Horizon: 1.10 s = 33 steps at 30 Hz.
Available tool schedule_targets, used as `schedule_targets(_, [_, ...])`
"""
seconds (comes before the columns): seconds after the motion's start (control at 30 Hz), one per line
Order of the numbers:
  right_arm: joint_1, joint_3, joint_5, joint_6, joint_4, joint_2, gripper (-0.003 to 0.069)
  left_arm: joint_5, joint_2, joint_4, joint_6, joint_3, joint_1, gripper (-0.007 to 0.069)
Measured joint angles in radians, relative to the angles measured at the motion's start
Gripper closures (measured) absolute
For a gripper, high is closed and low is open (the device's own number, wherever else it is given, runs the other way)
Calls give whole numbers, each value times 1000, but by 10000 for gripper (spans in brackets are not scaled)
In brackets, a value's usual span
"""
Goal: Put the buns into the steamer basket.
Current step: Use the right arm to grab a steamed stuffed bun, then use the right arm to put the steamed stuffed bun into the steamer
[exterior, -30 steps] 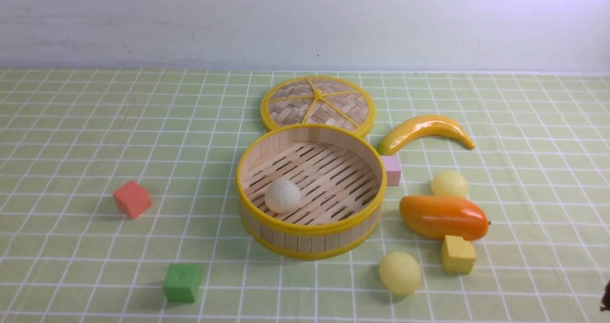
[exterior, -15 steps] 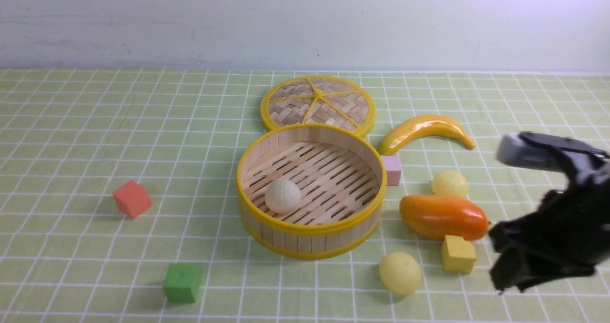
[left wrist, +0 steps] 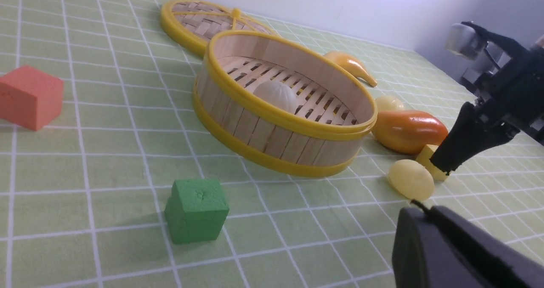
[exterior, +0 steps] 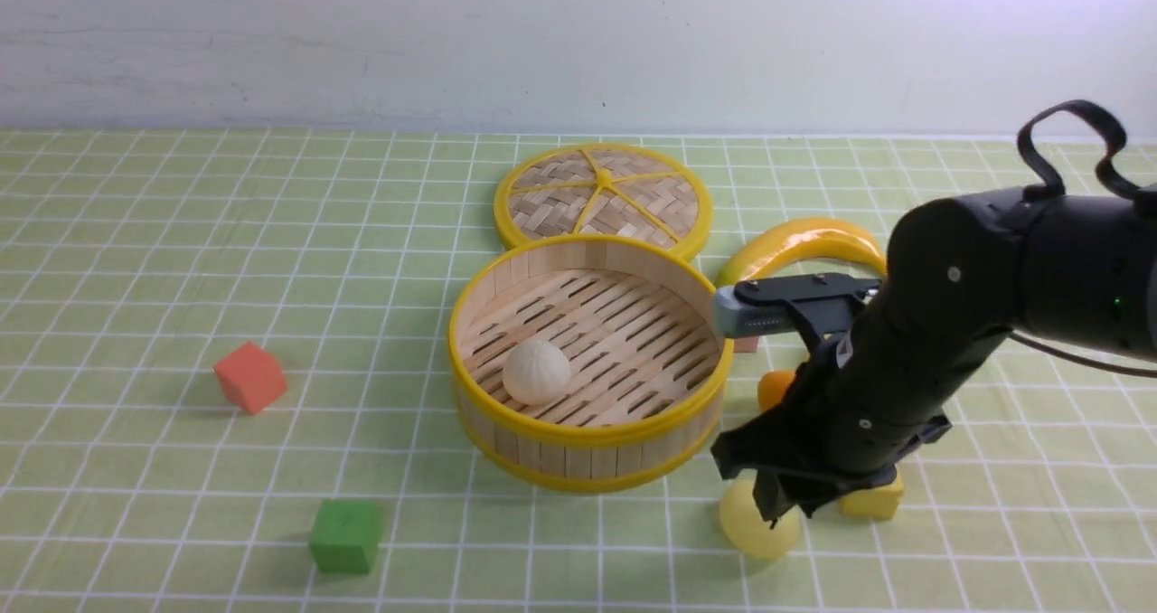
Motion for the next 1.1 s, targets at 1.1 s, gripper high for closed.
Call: schedule_targets(1.1, [15, -72, 20, -54, -7, -40, 652, 3, 0, 0, 0, 0, 0, 616])
